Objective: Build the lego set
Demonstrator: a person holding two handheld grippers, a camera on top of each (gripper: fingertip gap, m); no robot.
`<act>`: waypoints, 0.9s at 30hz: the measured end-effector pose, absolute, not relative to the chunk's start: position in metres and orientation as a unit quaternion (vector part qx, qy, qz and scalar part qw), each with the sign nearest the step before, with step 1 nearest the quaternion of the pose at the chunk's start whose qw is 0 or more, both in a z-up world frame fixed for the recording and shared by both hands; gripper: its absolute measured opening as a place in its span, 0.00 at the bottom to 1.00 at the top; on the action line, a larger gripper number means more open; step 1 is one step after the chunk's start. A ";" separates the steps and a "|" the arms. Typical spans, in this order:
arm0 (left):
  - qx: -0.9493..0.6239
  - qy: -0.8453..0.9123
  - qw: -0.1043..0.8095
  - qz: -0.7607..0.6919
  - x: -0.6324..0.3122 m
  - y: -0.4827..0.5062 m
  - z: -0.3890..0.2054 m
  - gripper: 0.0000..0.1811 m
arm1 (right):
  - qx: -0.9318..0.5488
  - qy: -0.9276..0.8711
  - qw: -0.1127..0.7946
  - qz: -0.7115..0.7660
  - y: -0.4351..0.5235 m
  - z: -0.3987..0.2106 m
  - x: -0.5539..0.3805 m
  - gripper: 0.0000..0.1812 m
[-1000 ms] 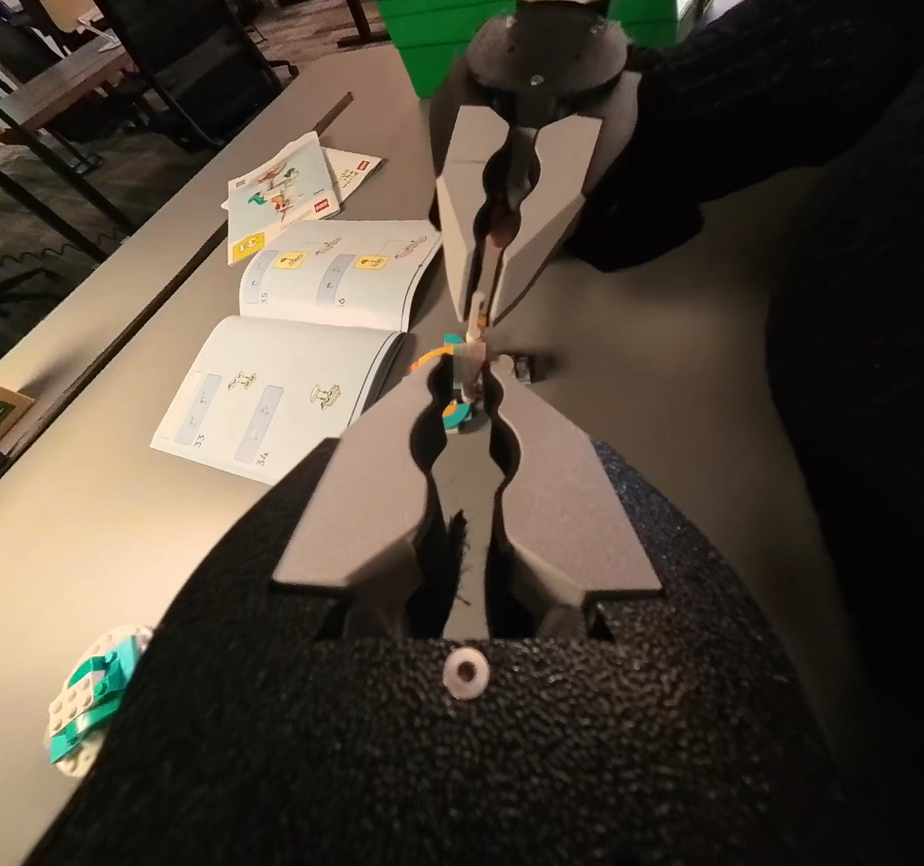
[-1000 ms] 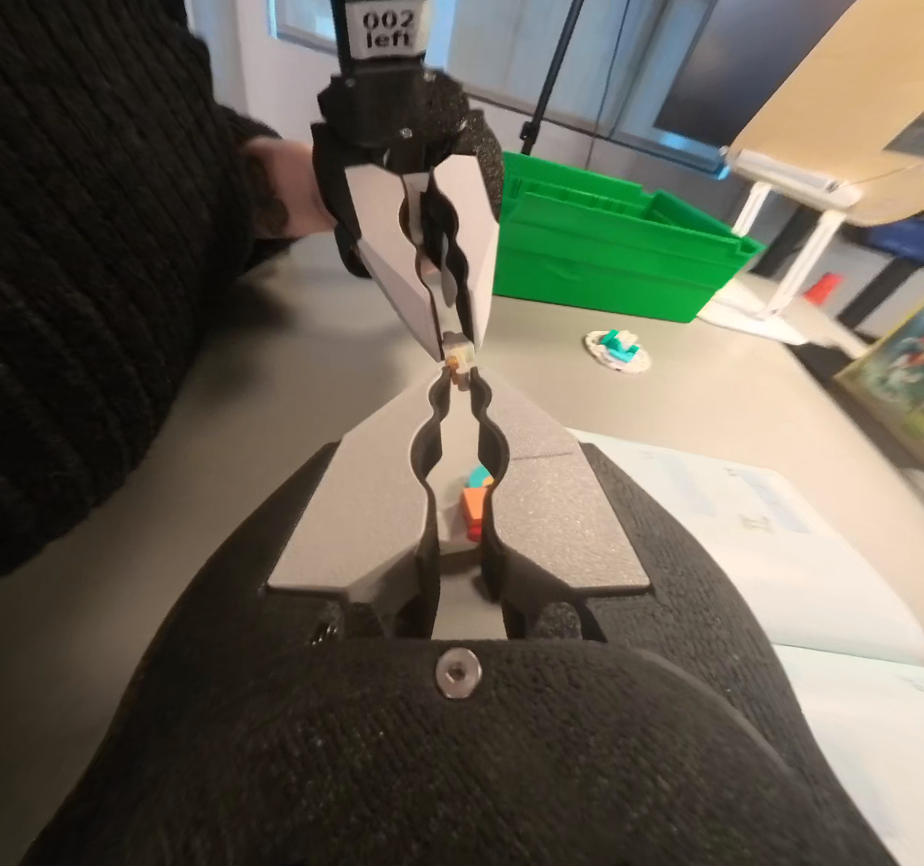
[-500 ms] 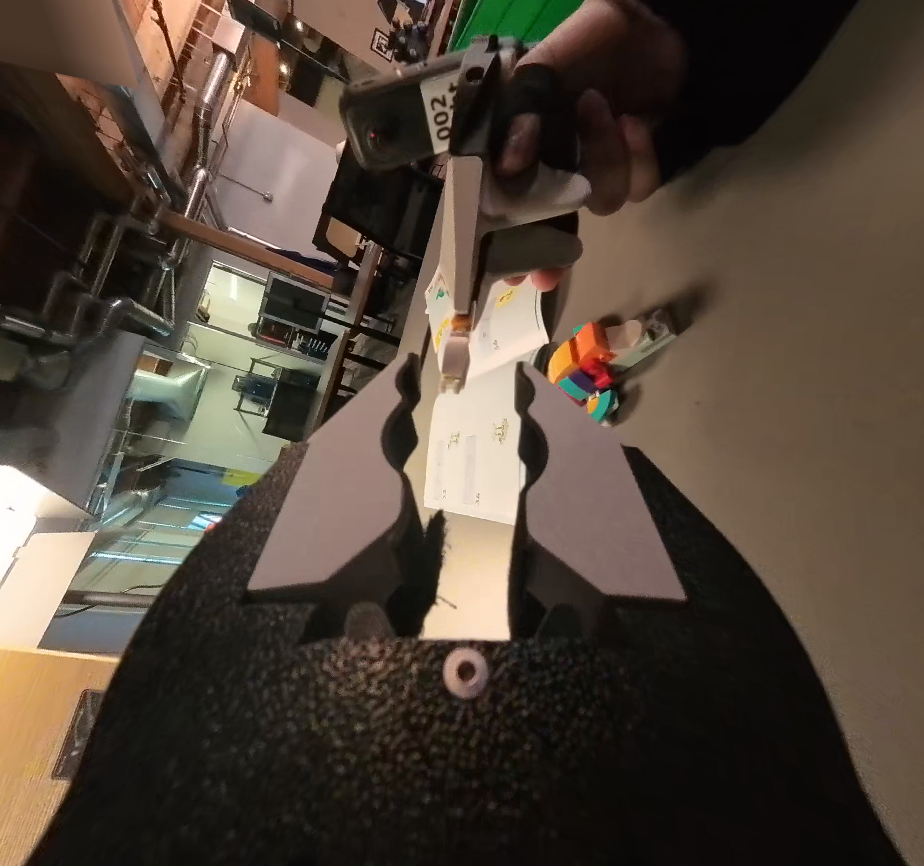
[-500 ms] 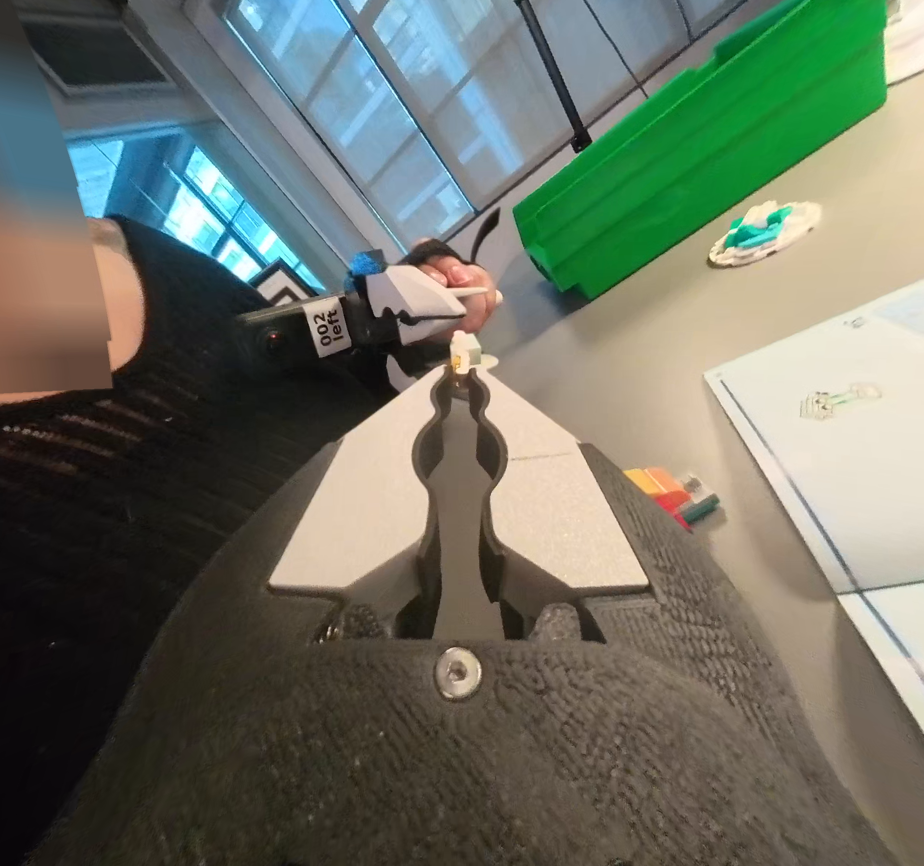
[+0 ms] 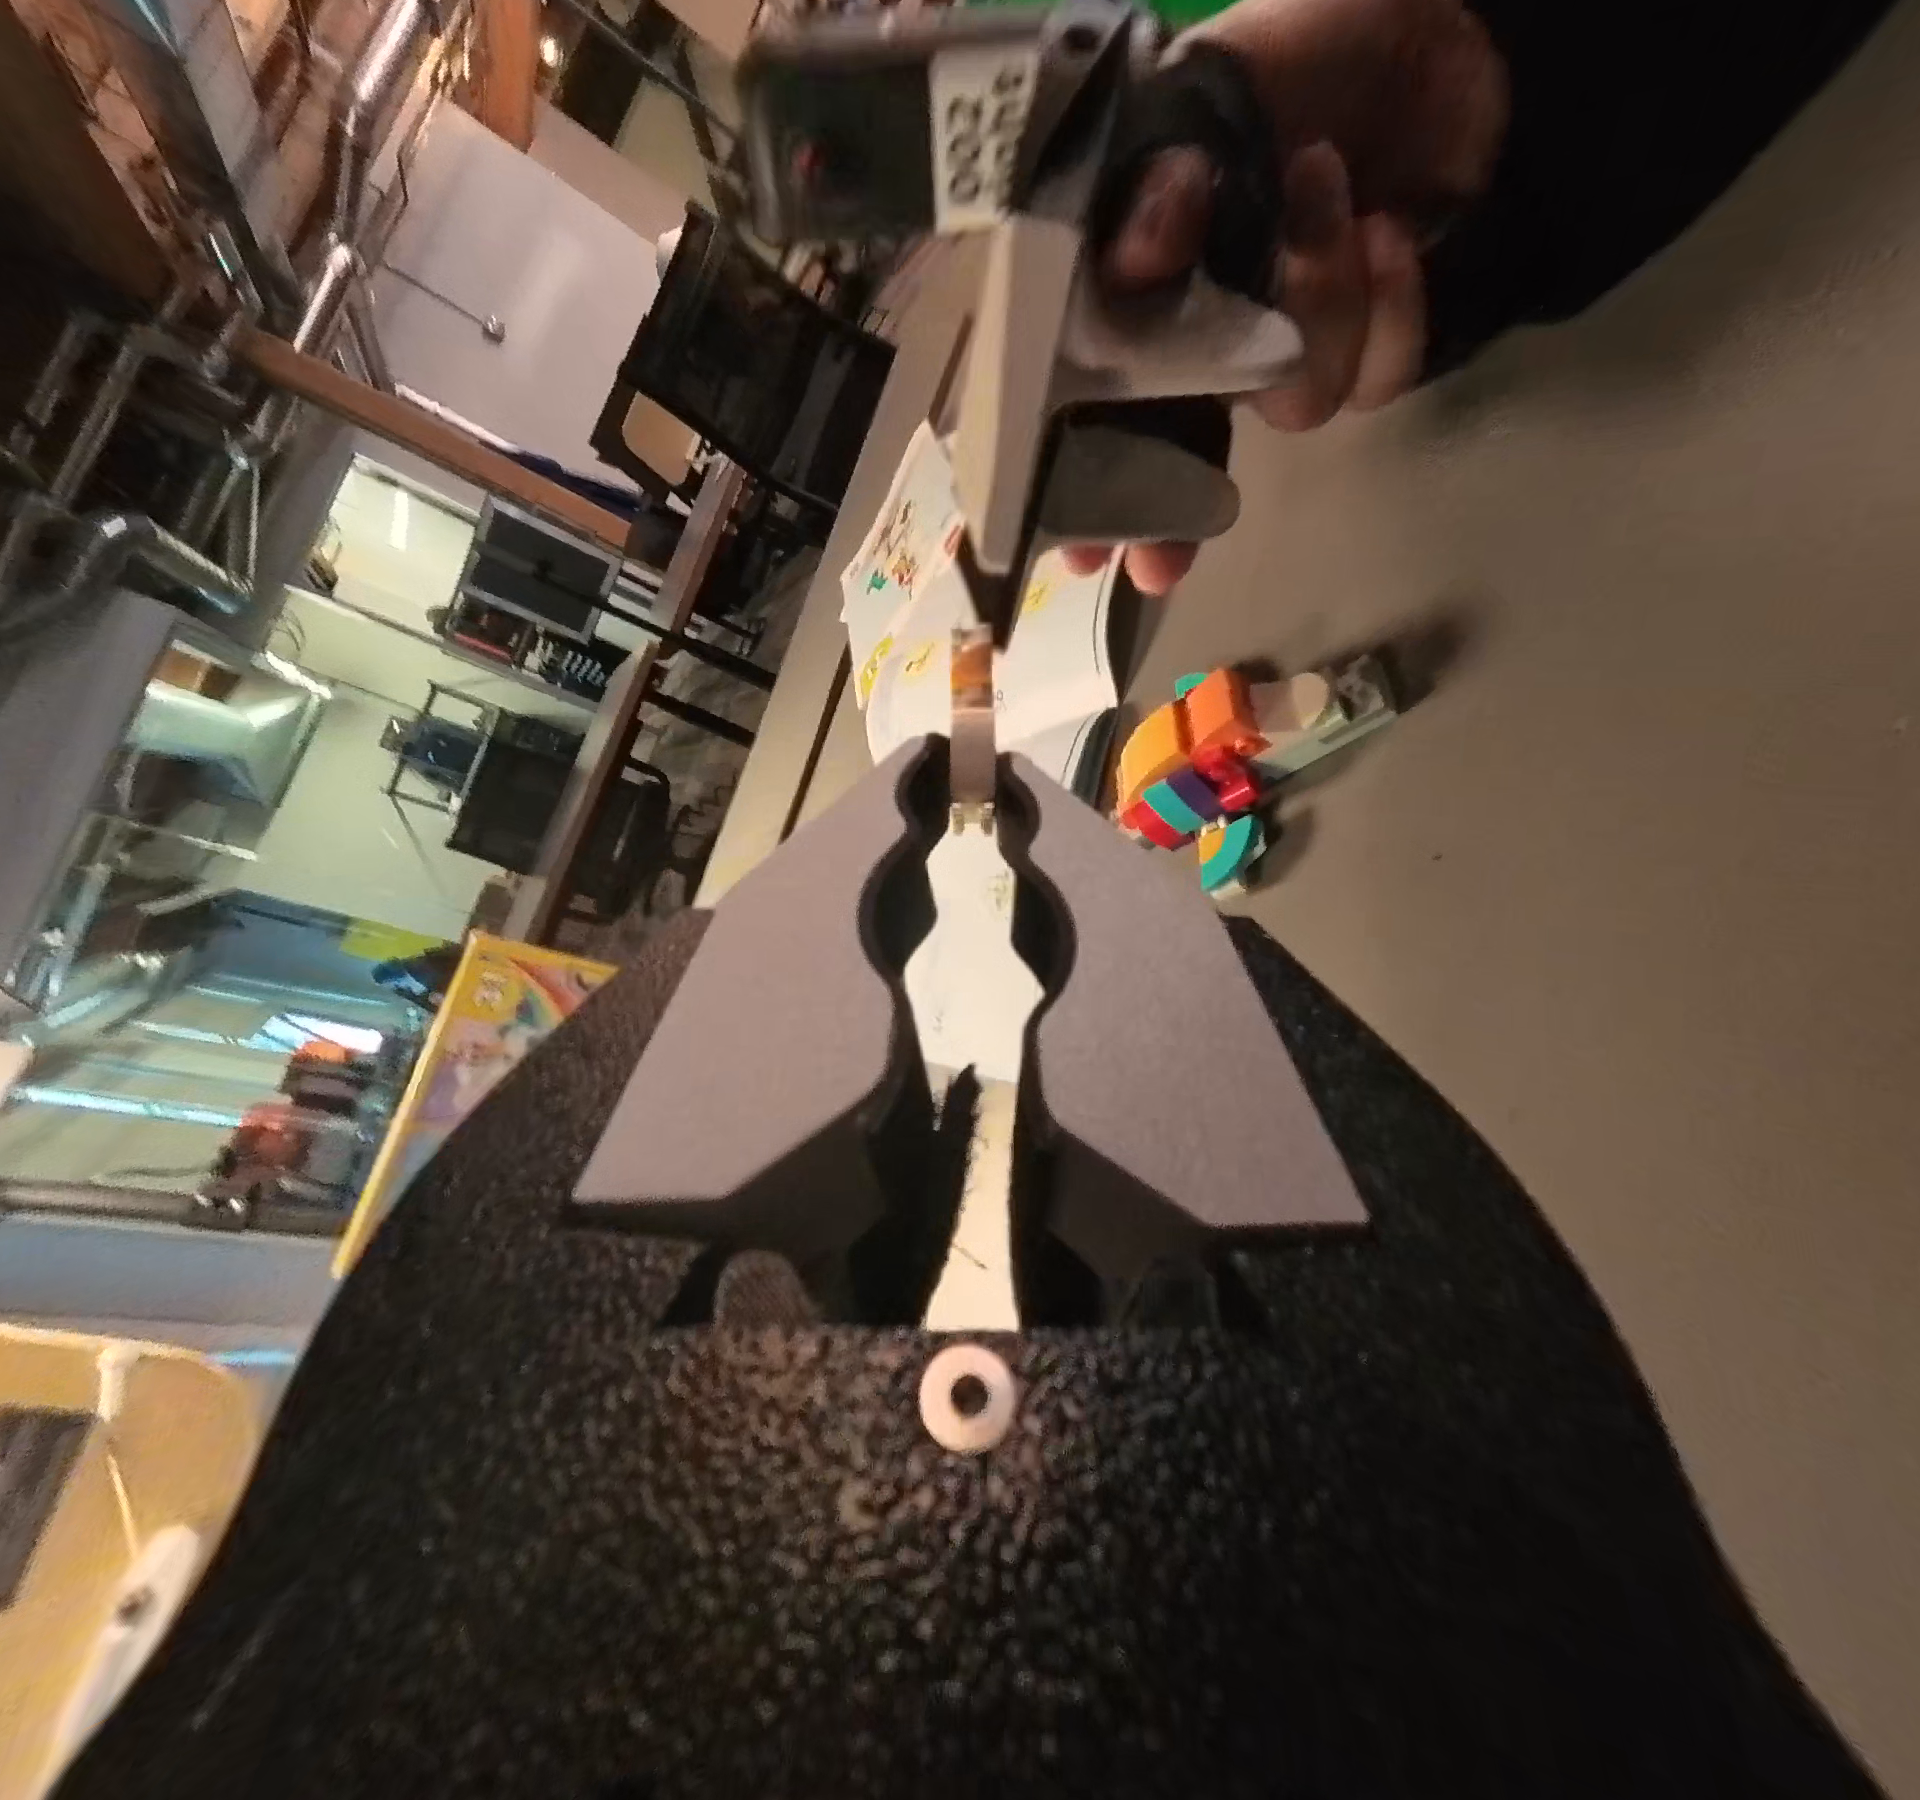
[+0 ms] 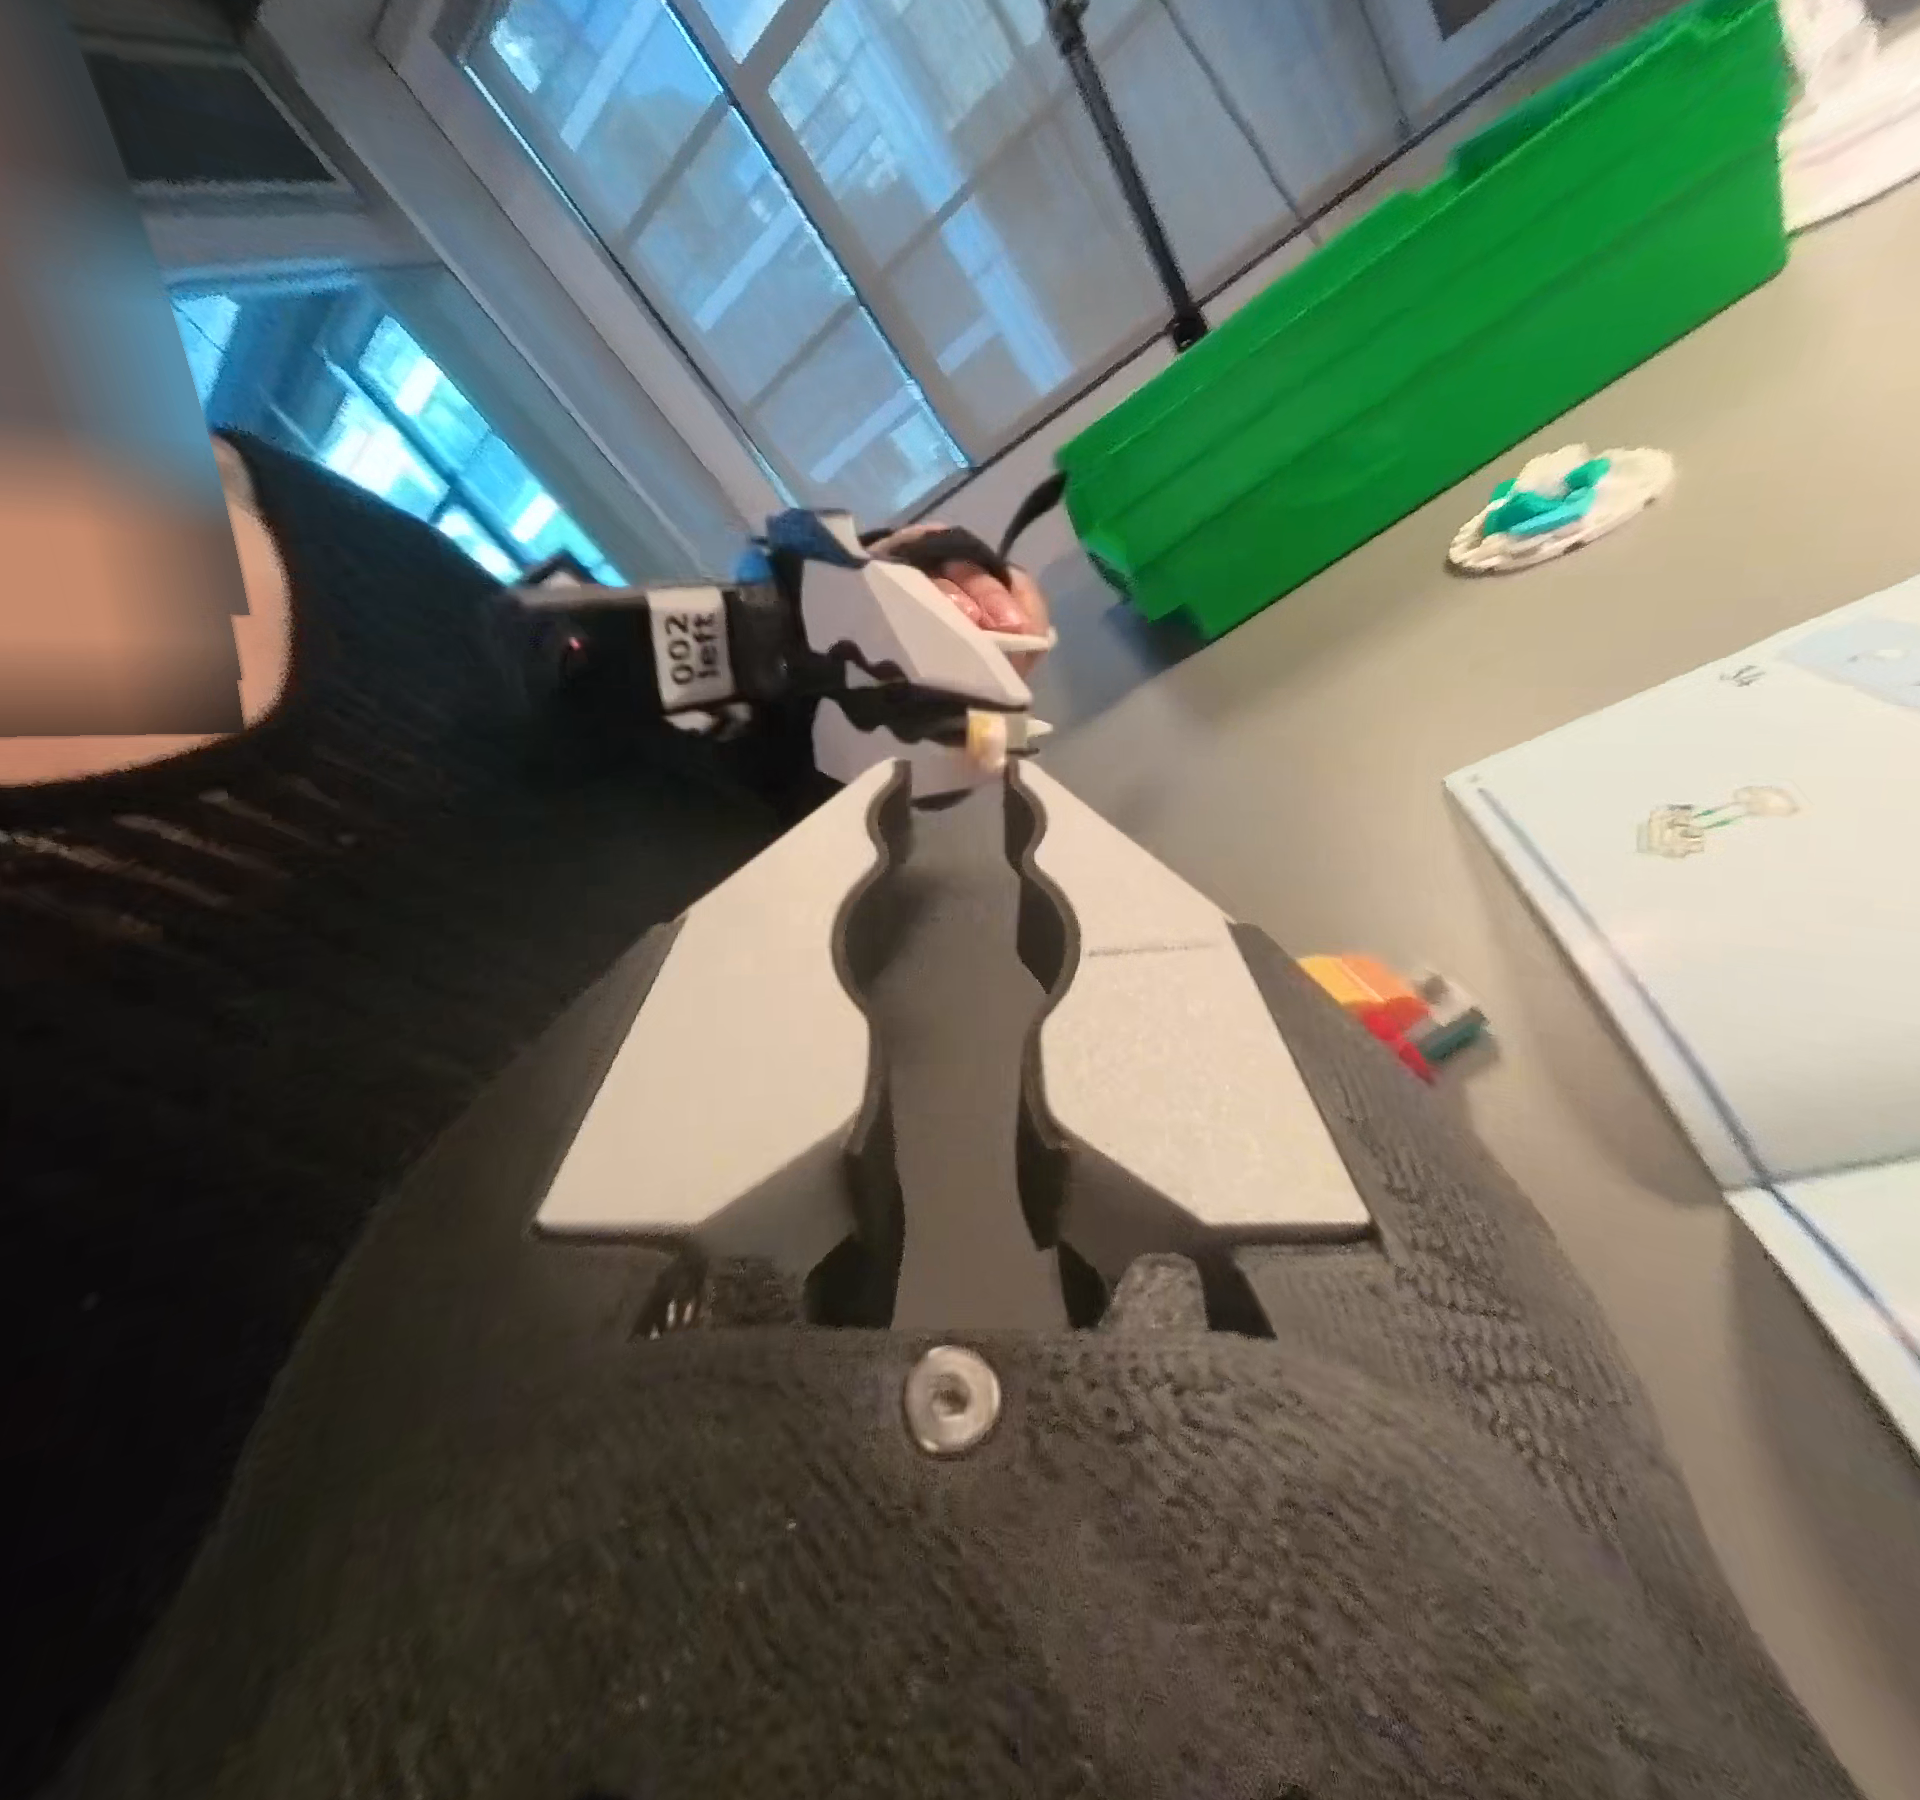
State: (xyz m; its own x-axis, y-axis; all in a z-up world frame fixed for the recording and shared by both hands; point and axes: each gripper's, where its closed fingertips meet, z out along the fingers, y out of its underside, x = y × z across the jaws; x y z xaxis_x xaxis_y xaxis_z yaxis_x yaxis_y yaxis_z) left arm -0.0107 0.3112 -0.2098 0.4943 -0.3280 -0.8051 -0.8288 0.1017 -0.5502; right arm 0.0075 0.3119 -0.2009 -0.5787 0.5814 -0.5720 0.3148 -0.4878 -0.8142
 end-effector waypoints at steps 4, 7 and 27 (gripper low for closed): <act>-0.698 0.385 0.583 0.155 -0.025 0.314 -0.225 0.03 | -0.426 -0.488 0.211 0.732 0.333 -0.190 0.025 0.10; -0.743 0.328 0.579 0.075 -0.031 0.315 -0.237 0.03 | -0.423 -0.434 0.398 0.689 0.377 -0.173 0.040 0.10; -0.847 0.193 0.481 -0.120 -0.043 0.313 -0.271 0.03 | -0.475 -0.363 0.700 0.392 0.466 -0.169 0.071 0.08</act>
